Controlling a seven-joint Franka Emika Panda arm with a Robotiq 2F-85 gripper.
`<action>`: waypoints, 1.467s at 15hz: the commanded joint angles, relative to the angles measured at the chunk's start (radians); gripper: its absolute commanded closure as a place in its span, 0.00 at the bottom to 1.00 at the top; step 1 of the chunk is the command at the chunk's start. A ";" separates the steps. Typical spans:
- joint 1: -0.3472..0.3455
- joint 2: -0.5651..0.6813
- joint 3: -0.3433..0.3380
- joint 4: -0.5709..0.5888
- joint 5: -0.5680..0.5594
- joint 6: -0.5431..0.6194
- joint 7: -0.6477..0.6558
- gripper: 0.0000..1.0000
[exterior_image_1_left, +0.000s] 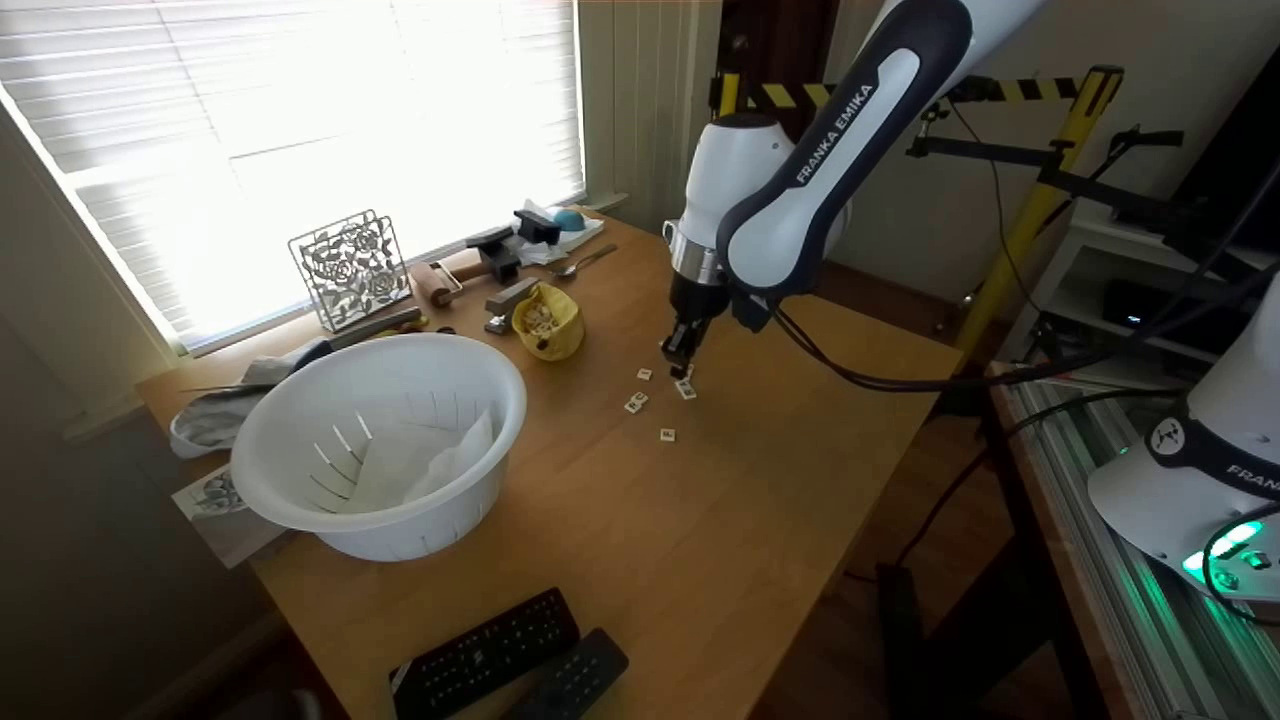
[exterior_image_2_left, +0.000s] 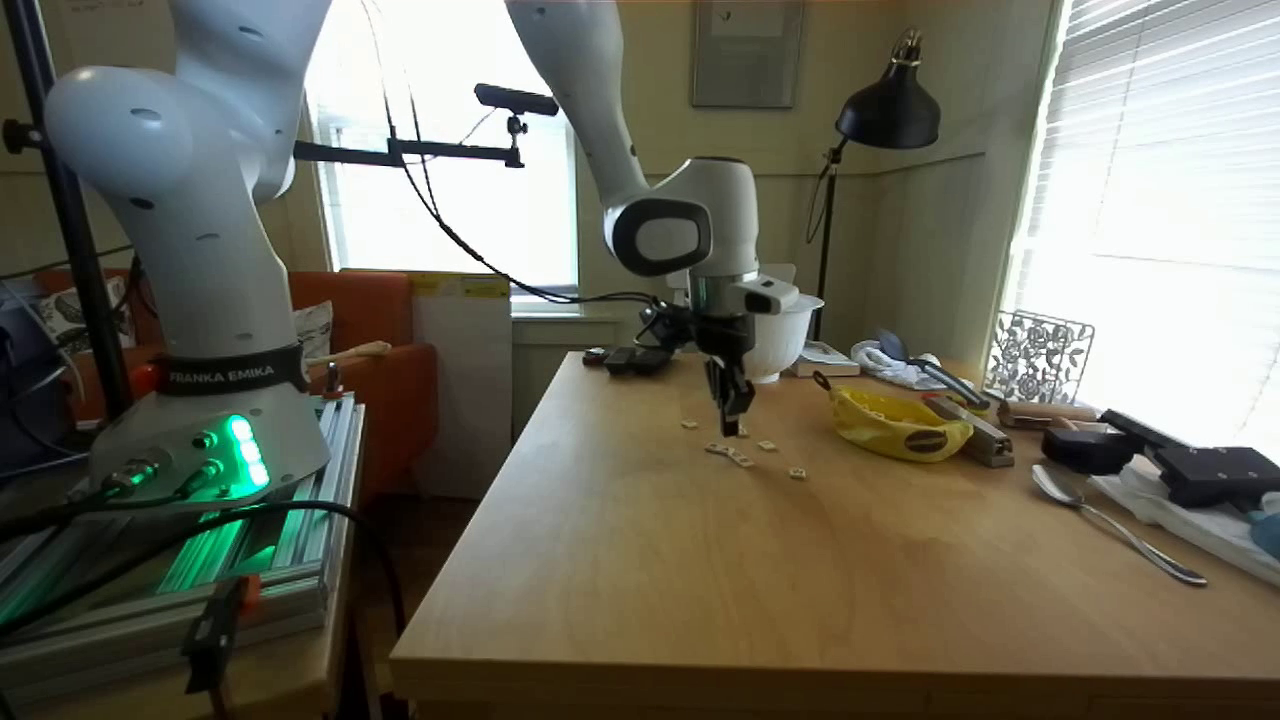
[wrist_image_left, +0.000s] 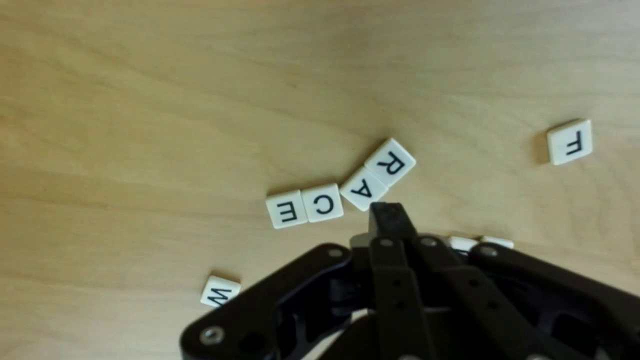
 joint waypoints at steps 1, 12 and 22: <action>0.003 -0.045 -0.010 -0.016 -0.007 -0.026 -0.024 1.00; -0.009 -0.009 -0.041 -0.012 -0.014 0.000 -0.064 1.00; -0.008 0.040 -0.050 -0.003 -0.010 0.042 -0.063 1.00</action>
